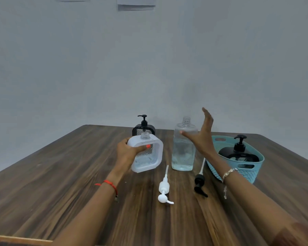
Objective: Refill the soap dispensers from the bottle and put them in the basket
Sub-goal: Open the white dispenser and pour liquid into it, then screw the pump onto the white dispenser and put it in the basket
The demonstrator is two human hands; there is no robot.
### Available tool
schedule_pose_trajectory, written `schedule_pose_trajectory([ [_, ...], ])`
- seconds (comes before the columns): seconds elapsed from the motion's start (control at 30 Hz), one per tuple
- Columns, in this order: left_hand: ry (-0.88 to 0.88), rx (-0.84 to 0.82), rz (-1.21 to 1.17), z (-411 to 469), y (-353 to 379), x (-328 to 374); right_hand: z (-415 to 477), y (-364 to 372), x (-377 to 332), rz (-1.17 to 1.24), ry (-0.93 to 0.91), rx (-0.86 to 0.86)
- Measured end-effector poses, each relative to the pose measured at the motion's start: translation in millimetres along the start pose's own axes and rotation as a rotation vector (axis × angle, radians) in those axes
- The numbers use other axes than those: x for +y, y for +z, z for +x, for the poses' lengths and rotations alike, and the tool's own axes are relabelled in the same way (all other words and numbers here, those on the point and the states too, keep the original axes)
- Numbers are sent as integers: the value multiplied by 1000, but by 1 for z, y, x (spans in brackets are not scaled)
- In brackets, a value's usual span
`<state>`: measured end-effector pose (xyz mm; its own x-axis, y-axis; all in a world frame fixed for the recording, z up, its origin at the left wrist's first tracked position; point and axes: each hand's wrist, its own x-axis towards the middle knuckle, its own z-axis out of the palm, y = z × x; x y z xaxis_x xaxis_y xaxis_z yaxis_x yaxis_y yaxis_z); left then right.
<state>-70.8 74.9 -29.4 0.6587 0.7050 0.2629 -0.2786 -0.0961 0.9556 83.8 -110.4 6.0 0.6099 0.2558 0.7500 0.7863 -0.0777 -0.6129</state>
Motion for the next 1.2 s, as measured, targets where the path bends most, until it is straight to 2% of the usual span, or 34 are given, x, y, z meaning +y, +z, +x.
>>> schedule_pose_trajectory([
  [0.03,0,-1,-2,0,-1,0,-9,2,-9,-37,-154,11],
  [0.07,-2,-2,-6,1,-2,0,-20,5,-17,-90,-261,-57],
  [0.1,-5,-2,-12,1,-3,1,-32,7,-24,-141,-313,-216],
  [0.2,-18,5,-26,1,-6,3,-69,15,-32,-298,-262,-980],
  [0.23,-25,7,-29,1,-6,4,-78,20,-31,-378,-275,-1158],
  [0.3,-36,8,-30,-1,-7,5,-88,30,-28,-491,-335,-1285],
  [0.37,-46,3,-25,-3,-8,5,-86,32,-33,-493,-348,-1236],
  [0.43,-51,0,-30,-6,-9,6,-77,25,-40,-380,-291,-1126],
  [0.5,-50,-3,-35,-8,-9,7,-60,11,-52,-203,-159,-939],
  [0.6,-52,-30,-45,-11,-5,11,-25,-11,-75,194,35,-652],
  [0.7,-48,-70,-48,-17,3,16,7,-24,-100,486,30,-396],
  [0.77,-39,-94,-50,-21,10,19,22,-27,-114,593,25,-277],
  [0.87,-36,-122,-61,-26,20,23,32,-26,-126,590,-1,-239],
  [1.2,-14,-193,-68,-37,33,29,22,-17,-117,340,-19,-335],
])
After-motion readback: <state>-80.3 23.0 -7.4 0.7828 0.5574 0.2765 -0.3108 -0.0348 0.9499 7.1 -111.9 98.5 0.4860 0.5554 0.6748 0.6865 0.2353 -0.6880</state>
